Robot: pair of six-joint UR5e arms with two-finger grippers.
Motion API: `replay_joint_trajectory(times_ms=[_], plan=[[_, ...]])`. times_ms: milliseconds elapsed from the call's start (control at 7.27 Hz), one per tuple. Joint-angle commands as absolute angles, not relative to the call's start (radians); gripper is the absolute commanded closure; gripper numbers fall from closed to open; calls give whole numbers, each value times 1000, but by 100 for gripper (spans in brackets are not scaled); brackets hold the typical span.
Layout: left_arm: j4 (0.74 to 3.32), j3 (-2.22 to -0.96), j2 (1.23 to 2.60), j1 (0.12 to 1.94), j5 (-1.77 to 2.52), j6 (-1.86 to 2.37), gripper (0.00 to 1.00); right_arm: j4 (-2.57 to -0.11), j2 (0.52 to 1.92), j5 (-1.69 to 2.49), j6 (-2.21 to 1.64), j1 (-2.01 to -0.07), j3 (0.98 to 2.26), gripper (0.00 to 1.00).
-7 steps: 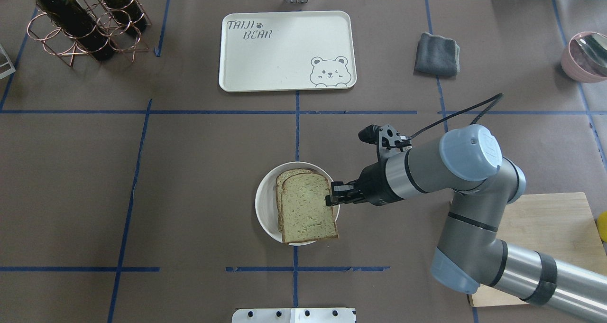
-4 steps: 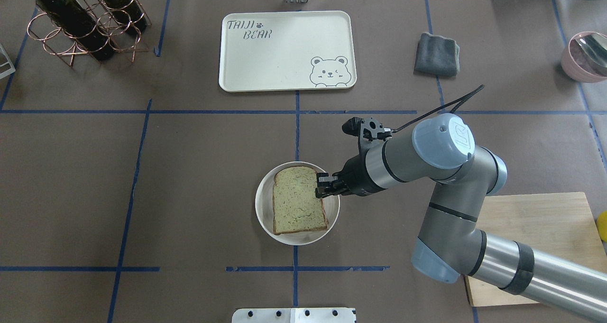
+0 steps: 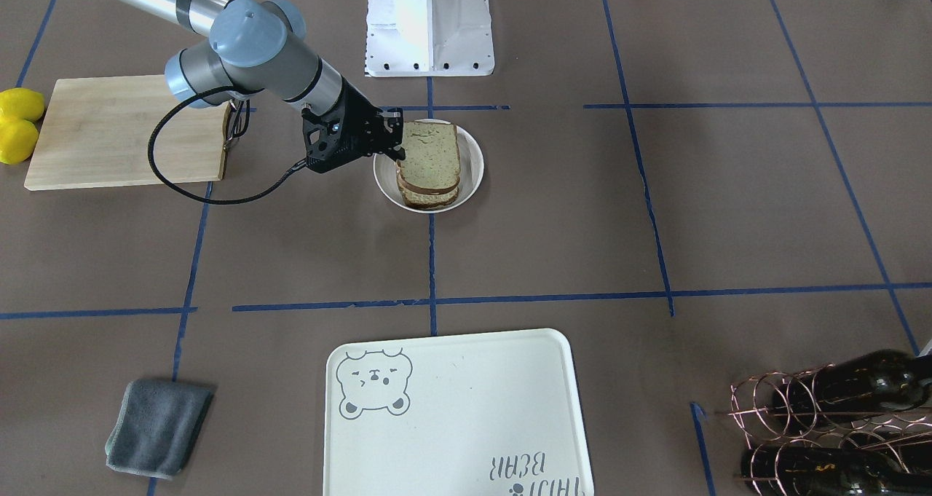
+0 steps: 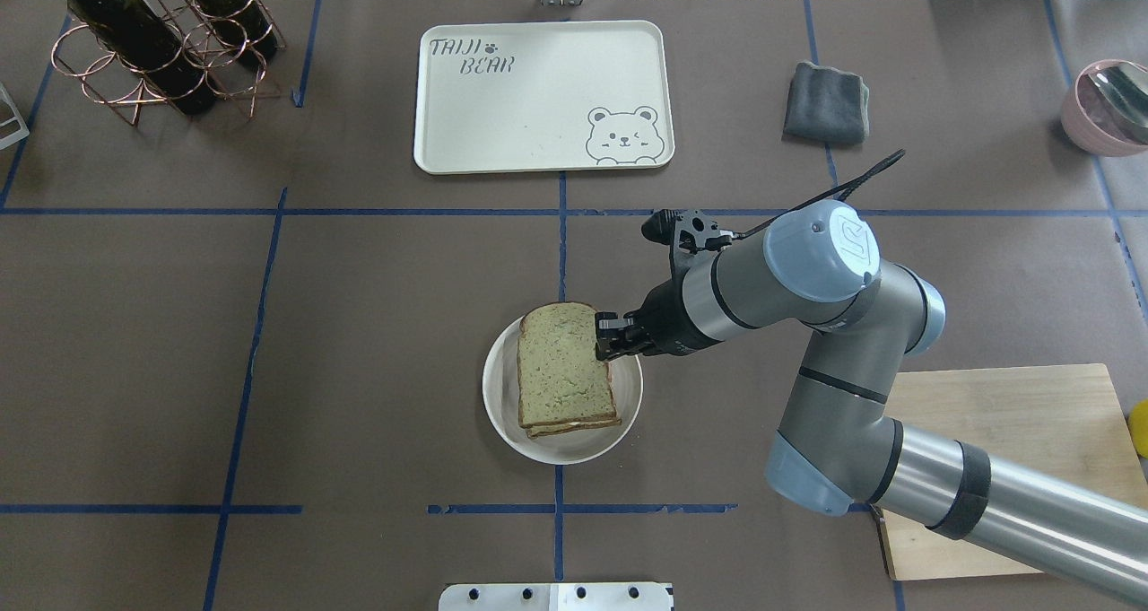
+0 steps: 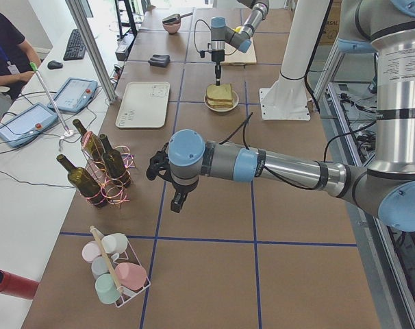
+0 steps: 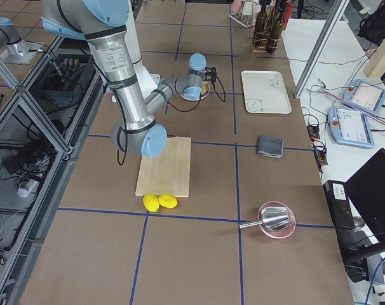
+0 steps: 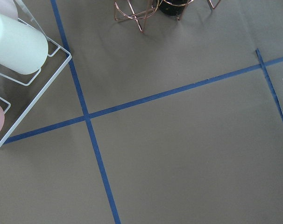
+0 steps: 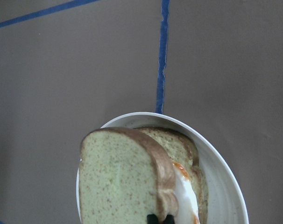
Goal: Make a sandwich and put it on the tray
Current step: 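Lower the bread slice onto the egg toast and open the right gripper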
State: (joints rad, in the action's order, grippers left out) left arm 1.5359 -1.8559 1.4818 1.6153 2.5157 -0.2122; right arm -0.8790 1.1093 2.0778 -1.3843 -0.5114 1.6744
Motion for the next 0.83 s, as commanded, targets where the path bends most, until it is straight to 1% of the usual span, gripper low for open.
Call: replay_joint_trajectory(times_ms=[0, 412, 550, 688], plan=[[1537, -1858, 1482, 1615, 2516, -212, 0, -877, 1108, 2088, -1384, -503, 1658, 100], [1536, -1858, 1482, 1615, 2517, -212, 0, -876, 1108, 2097, -1385, -502, 1657, 100], [1537, -1858, 1482, 1615, 2517, -212, 0, -874, 1106, 2095, -1391, -502, 1655, 59], [1536, -1858, 1482, 1615, 2517, -212, 0, -873, 1106, 2095, -1396, -503, 1654, 33]])
